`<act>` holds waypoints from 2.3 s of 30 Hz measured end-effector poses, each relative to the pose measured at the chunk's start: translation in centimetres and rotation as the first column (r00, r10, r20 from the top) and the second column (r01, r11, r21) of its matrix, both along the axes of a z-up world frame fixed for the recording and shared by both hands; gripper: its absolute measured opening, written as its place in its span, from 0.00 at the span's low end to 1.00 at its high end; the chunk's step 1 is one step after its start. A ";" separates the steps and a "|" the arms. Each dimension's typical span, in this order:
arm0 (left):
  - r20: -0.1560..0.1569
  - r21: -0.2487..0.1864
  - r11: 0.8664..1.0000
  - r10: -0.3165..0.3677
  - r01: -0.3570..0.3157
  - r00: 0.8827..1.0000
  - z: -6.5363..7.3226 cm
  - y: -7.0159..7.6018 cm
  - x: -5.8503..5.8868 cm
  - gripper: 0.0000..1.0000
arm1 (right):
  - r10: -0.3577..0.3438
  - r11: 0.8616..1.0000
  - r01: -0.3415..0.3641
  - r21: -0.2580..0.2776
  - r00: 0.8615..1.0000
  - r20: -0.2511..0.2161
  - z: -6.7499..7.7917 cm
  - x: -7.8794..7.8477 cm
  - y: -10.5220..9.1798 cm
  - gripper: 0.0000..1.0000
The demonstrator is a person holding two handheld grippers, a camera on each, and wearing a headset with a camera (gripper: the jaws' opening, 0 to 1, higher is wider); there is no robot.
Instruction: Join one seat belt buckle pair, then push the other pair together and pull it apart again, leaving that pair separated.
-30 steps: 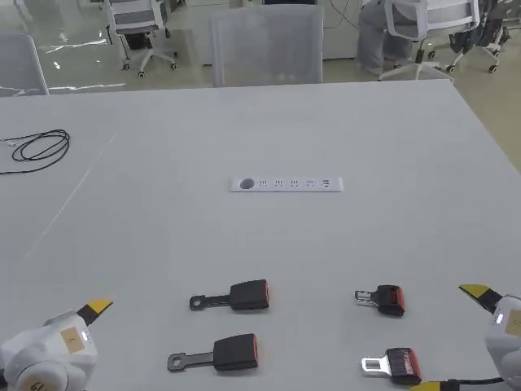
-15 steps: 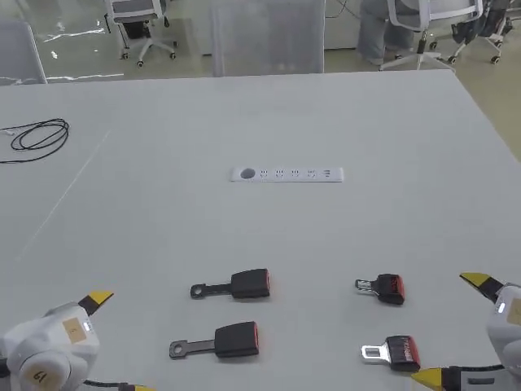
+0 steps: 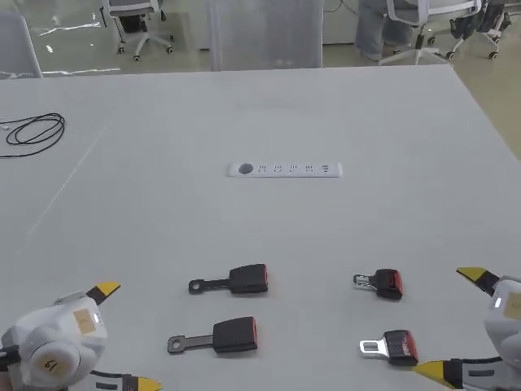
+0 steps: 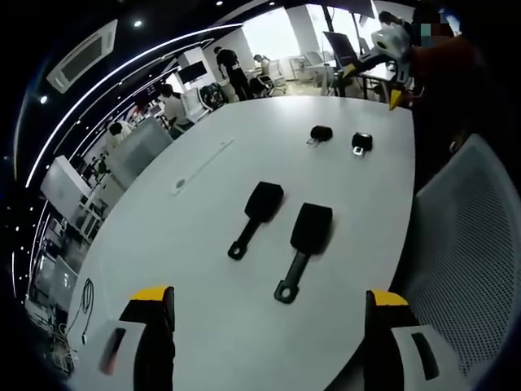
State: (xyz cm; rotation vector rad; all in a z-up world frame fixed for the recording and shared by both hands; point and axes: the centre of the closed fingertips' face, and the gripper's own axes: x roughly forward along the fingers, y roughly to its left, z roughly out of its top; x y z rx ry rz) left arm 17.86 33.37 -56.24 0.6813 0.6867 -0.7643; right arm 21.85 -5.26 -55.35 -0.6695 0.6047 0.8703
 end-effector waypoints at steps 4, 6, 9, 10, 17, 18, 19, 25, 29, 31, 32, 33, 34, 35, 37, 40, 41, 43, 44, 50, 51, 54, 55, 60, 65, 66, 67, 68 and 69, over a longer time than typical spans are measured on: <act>-0.009 0.017 0.999 -0.035 0.035 0.999 -0.4 -0.6 0.3 0.96 | 0.034 0.999 -0.034 -0.019 0.999 -0.003 -0.2 -0.1 0.2 0.87; -0.012 0.022 0.998 -0.059 0.059 0.998 -0.4 -1.1 0.3 0.93 | 0.054 0.998 -0.054 -0.023 0.999 -0.007 -0.3 -0.2 0.5 0.84; -0.010 0.032 0.996 -0.085 0.086 0.996 -0.4 -1.4 0.5 0.89 | 0.081 0.996 -0.082 -0.034 0.997 -0.016 -0.6 -0.2 0.8 0.82; -0.012 0.037 0.995 -0.090 0.090 0.996 -0.5 -1.5 0.7 0.88 | 0.091 0.995 -0.092 -0.038 0.996 -0.022 -0.7 -0.3 0.9 0.80; -0.036 0.070 0.990 -0.117 0.119 0.992 -1.7 -1.7 1.0 0.81 | 0.190 0.974 -0.193 -0.122 0.981 -0.035 -1.9 -0.6 1.3 0.67; -0.042 0.071 0.990 -0.122 0.125 0.992 -1.8 -1.9 1.0 0.80 | 0.197 0.972 -0.200 -0.125 0.980 -0.032 -2.1 -0.6 1.4 0.66; -0.046 0.075 0.988 -0.132 0.135 0.990 -2.0 -2.0 1.0 0.80 | 0.209 0.969 -0.213 -0.125 0.977 -0.042 -2.3 -0.8 1.6 0.65; -0.070 0.103 0.975 -0.190 0.196 0.979 -3.2 -2.7 1.1 0.76 | 0.251 0.954 -0.259 -0.152 0.965 -0.071 -3.3 -0.9 1.8 0.59; -0.076 0.120 0.967 -0.219 0.227 0.973 -3.5 -3.8 1.4 0.74 | 0.268 0.945 -0.282 -0.164 0.958 -0.100 -4.2 -1.1 1.9 0.57; -0.083 0.130 0.960 -0.240 0.249 0.967 -3.7 -4.2 1.6 0.72 | 0.275 0.943 -0.291 -0.164 0.955 -0.113 -4.6 -1.1 1.9 0.55; -0.086 0.129 0.958 -0.248 0.258 0.965 -4.0 -4.5 1.8 0.71 | 0.281 0.940 -0.298 -0.168 0.952 -0.121 -4.9 -1.2 1.9 0.54; -0.088 0.128 0.957 -0.253 0.262 0.964 -4.2 -4.6 1.9 0.71 | 0.285 0.937 -0.303 -0.172 0.951 -0.123 -5.1 -1.2 1.9 0.53; -0.089 0.125 0.955 -0.259 0.269 0.962 -4.4 -4.9 2.2 0.71 | 0.290 0.934 -0.309 -0.177 0.949 -0.126 -5.3 -1.1 2.0 0.53; -0.092 0.123 0.954 -0.262 0.272 0.961 -4.6 -5.1 2.3 0.70 | 0.294 0.932 -0.315 -0.178 0.947 -0.131 -5.5 -1.1 2.0 0.53; -0.099 0.139 0.950 -0.268 0.280 0.958 -5.3 -5.5 2.8 0.69 | 0.299 0.928 -0.323 -0.185 0.943 -0.148 -6.2 -1.1 2.0 0.52; -0.110 0.145 0.944 -0.282 0.296 0.953 -6.0 -6.2 3.2 0.67 | 0.306 0.923 -0.335 -0.189 0.937 -0.168 -6.8 -1.2 2.2 0.50; -0.110 0.136 0.943 -0.290 0.303 0.951 -6.1 -6.7 3.4 0.67 | 0.312 0.920 -0.345 -0.187 0.932 -0.183 -7.2 -1.4 2.3 0.48; -0.124 0.125 0.940 -0.302 0.317 0.945 -6.5 -7.4 3.5 0.66 | 0.319 0.913 -0.357 -0.199 0.927 -0.199 -7.8 -1.5 2.1 0.46; -0.130 0.120 0.939 -0.305 0.321 0.943 -6.7 -7.6 3.6 0.65 | 0.322 0.910 -0.361 -0.203 0.925 -0.202 -8.1 -1.4 2.1 0.46; -0.172 0.093 0.944 -0.299 0.318 0.939 -8.3 -8.6 4.1 0.60 | 0.319 0.905 -0.371 -0.209 0.916 -0.245 -9.6 -1.1 1.4 0.43; -0.172 0.092 0.943 -0.300 0.319 0.938 -8.5 -8.6 4.2 0.59 | 0.319 0.904 -0.372 -0.211 0.915 -0.247 -9.7 -1.1 1.3 0.42; -0.194 0.093 0.943 -0.297 0.319 0.935 -9.2 -8.8 4.5 0.56 | 0.323 0.900 -0.379 -0.214 0.911 -0.257 -10.3 -0.9 1.3 0.41; -0.200 0.094 0.942 -0.299 0.322 0.933 -9.4 -8.8 4.4 0.56 | 0.323 0.899 -0.382 -0.213 0.909 -0.263 -10.4 -0.9 1.3 0.41; -0.216 0.104 0.933 -0.318 0.345 0.923 -10.0 -9.2 4.5 0.56 | 0.334 0.892 -0.399 -0.213 0.899 -0.284 -11.3 -0.6 1.6 0.39; -0.216 0.114 0.927 -0.327 0.356 0.920 -10.7 -9.4 4.8 0.54 | 0.340 0.886 -0.410 -0.218 0.892 -0.298 -12.0 -0.3 1.6 0.37; -0.218 0.110 0.927 -0.330 0.359 0.919 -10.8 -9.5 4.8 0.51 | 0.340 0.885 -0.411 -0.218 0.891 -0.300 -12.1 -0.3 1.6 0.36; -0.228 0.108 0.924 -0.336 0.367 0.914 -11.0 -9.6 4.6 0.49 | 0.339 0.885 -0.412 -0.219 0.890 -0.303 -12.1 -0.2 1.6 0.35; -0.235 0.110 0.921 -0.342 0.375 0.910 -11.1 -9.6 4.5 0.47 | 0.339 0.885 -0.412 -0.219 0.890 -0.305 -12.2 -0.1 1.6 0.34; -0.244 0.121 0.912 -0.354 0.391 0.903 -11.4 -9.6 4.3 0.46 | 0.339 0.885 -0.412 -0.219 0.890 -0.305 -12.3 -0.1 1.5 0.34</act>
